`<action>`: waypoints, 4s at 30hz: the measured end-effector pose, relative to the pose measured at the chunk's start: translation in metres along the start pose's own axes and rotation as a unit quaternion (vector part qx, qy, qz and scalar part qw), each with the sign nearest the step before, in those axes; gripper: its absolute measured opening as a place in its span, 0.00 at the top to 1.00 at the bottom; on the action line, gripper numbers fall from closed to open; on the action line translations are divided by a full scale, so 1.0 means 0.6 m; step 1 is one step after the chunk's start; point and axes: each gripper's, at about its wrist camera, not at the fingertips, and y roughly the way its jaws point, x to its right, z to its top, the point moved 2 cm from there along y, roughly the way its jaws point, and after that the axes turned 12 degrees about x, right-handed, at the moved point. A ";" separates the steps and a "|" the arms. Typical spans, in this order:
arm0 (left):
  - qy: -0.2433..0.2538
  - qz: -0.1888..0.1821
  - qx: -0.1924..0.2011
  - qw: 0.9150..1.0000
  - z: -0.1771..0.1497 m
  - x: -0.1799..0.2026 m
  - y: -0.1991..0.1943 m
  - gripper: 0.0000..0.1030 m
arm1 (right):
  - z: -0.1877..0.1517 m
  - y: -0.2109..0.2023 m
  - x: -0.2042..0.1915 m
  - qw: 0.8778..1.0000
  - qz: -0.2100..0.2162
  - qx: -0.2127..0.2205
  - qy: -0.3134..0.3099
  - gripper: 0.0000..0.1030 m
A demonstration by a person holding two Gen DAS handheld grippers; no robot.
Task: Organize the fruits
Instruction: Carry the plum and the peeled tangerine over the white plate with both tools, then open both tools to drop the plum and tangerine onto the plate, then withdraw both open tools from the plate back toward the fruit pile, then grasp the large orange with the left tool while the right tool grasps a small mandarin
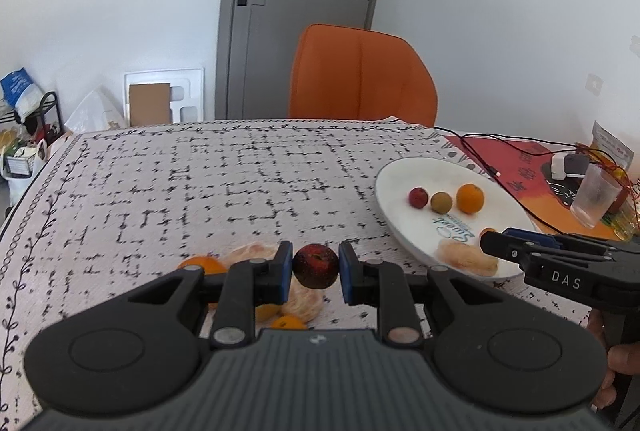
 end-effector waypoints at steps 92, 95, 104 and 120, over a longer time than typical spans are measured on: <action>-0.042 0.050 0.000 0.998 -0.014 -0.132 0.012 0.17 | -0.013 0.010 -0.096 0.997 0.069 -0.015 -0.005 0.14; -0.046 0.049 -0.005 0.998 -0.022 -0.138 0.017 0.22 | -0.013 0.016 -0.104 0.997 0.073 -0.019 -0.008 0.16; -0.057 0.039 -0.029 0.997 -0.049 -0.148 0.035 0.52 | -0.016 0.038 -0.133 0.996 0.082 -0.032 -0.011 0.23; -0.070 0.043 -0.027 0.996 -0.058 -0.169 -0.003 0.62 | -0.035 0.058 -0.185 0.989 0.131 -0.073 0.002 0.38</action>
